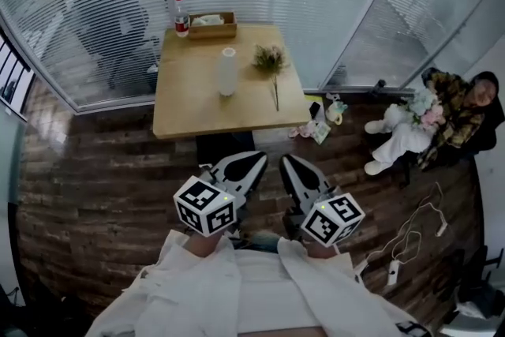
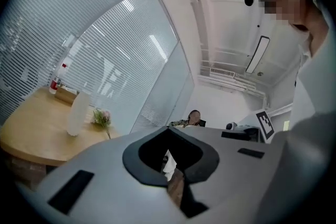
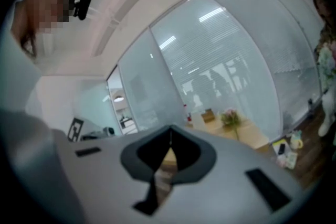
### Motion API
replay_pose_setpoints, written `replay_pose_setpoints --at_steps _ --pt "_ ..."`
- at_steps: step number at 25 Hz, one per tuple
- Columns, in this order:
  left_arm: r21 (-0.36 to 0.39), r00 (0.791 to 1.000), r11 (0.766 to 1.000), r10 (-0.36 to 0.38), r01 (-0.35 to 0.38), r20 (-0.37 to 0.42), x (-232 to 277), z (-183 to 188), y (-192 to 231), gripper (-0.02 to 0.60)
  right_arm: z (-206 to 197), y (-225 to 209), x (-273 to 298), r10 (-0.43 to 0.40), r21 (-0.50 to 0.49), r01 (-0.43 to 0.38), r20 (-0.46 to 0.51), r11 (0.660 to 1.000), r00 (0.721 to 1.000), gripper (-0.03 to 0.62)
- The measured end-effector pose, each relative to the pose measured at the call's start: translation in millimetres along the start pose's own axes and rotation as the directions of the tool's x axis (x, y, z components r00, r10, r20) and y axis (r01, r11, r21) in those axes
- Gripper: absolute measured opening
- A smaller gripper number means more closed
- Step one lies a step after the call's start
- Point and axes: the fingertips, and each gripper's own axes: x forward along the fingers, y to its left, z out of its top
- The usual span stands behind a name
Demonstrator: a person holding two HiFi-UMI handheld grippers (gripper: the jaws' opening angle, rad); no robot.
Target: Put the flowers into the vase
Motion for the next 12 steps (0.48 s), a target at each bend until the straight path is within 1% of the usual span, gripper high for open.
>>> replay_pose_setpoints --at_steps 5,9,12 --pt "-0.04 1.0 0.999 0.003 -0.004 -0.022 10 -1 26 0.009 0 -17 22 -0.029 0.023 0.03 -0.033 0.999 0.999 0.014" --pt "-0.069 0.999 0.997 0.032 -0.034 -0.039 18 -2 56 0.009 -1 -31 50 -0.012 0.042 0.014 -0.048 0.999 0.999 0.014" --pt "-0.076 0.997 0.995 0.056 -0.06 -0.047 29 -2 81 0.009 0 -44 75 0.015 0.043 -0.012 -0.065 0.999 0.998 0.014"
